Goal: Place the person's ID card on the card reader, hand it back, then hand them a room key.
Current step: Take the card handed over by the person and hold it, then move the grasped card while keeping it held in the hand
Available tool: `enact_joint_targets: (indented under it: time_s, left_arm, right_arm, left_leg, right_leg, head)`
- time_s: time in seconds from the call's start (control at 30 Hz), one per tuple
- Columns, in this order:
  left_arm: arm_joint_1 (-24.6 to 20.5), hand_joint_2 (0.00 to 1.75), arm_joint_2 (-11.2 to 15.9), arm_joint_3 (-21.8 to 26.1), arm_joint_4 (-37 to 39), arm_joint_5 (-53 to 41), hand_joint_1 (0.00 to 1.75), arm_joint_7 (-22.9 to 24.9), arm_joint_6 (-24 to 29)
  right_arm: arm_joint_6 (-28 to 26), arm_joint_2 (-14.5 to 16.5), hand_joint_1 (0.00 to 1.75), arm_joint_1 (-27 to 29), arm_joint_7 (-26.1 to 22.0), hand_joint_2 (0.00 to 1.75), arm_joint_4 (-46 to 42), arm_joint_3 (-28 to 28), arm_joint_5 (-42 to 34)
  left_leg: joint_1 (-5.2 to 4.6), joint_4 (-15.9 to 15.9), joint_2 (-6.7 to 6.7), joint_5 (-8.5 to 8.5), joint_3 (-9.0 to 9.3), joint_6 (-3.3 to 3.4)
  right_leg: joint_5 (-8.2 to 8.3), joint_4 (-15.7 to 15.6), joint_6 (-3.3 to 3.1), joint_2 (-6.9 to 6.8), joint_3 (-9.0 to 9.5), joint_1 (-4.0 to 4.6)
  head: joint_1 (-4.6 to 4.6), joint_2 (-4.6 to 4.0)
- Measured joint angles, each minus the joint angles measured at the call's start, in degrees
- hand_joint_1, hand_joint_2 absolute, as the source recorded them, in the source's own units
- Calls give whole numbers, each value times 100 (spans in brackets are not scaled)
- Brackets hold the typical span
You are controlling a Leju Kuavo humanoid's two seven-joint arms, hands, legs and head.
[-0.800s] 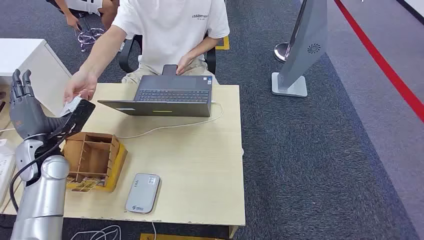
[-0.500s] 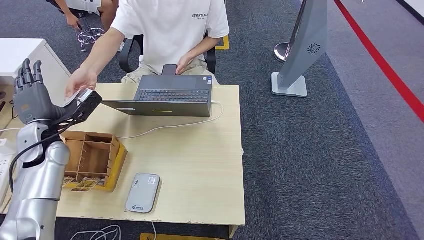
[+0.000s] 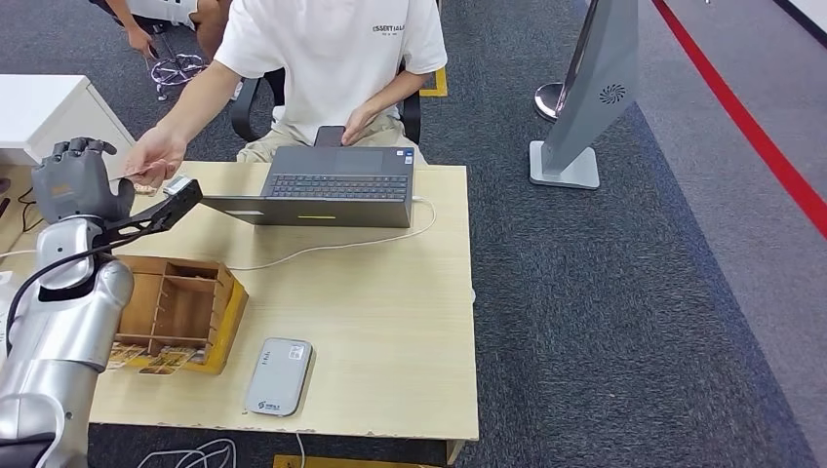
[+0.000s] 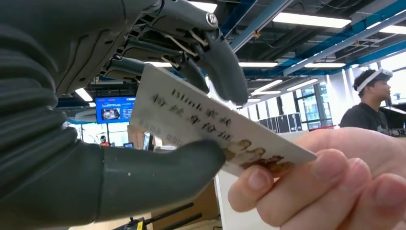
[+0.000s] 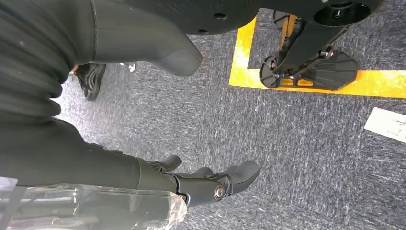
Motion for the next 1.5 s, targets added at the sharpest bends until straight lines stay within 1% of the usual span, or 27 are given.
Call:
enact_joint_targets:
  time_s: [0.37, 0.57, 0.97, 1.07, 1.13, 1.2, 1.27, 1.37, 1.5]
  left_arm:
    - [11, 175, 41, -62, 31, 96, 175, -46, -27]
    - [14, 175, 45, -74, 51, 209, 175, -165, -25]
    - [14, 175, 46, -92, 51, 218, 175, -170, -22]
    - [20, 175, 45, -93, 51, 208, 175, -186, 39]
    - [56, 175, 39, -99, 39, 206, 175, -229, 174]
    - [166, 175, 11, -115, -54, 269, 175, -337, 355]
    - [388, 175, -77, -167, -334, 394, 175, -533, 551]
    - [884, 175, -300, -367, -1052, 417, 175, -752, 760]
    - [1685, 175, -572, -912, -2217, 247, 175, -889, 785]
  right_arm:
    - [1, 0, 0, -2, -8, 175, 8, 0, 47]
    - [14, 0, 0, -5, -34, 175, 20, 0, 64]
    - [14, 0, 0, -5, -43, 175, 24, 0, 64]
    - [14, 0, 0, -5, -42, 175, 24, 0, 70]
    - [13, 0, 0, -5, -41, 175, 24, 0, 77]
    - [7, 0, 0, -4, -34, 175, 25, 0, 79]
    - [-7, 0, 0, -2, -19, 175, 26, 0, 79]
    - [-28, 0, 0, -1, -5, 175, 27, -1, 70]
    - [-90, 0, 0, 28, -26, 175, 28, -37, 27]
  left_leg:
    - [0, 0, 0, 0, 0, 0]
    - [0, 0, -1, 0, 0, 0]
    - [0, 0, -1, 0, 0, 0]
    - [0, 0, -1, 0, 0, 0]
    - [0, 0, 0, 0, 0, 0]
    - [-1, 0, 0, 0, 1, 0]
    - [-2, 0, -2, 0, 1, 0]
    - [-6, 1, -3, -2, 0, 1]
    - [-10, 1, 1, -10, -1, 10]
  right_leg:
    - [0, 0, 0, -1, 0, 0]
    - [0, 0, 0, -2, 0, 0]
    - [0, 0, 0, -2, 1, 0]
    - [0, 0, 0, -2, 1, 0]
    - [0, 0, 0, -2, 1, 0]
    - [0, 0, 0, -1, 0, 0]
    - [0, -1, 1, -3, 0, -1]
    - [-2, -2, 3, -5, 2, -2]
    - [-3, -9, 7, 1, 2, -6]
  head:
    - [0, 1]
    - [0, 1]
    - [0, 0]
    - [0, 1]
    - [0, 1]
    - [-1, 1]
    - [-1, 1]
    - [1, 1]
    - [0, 1]
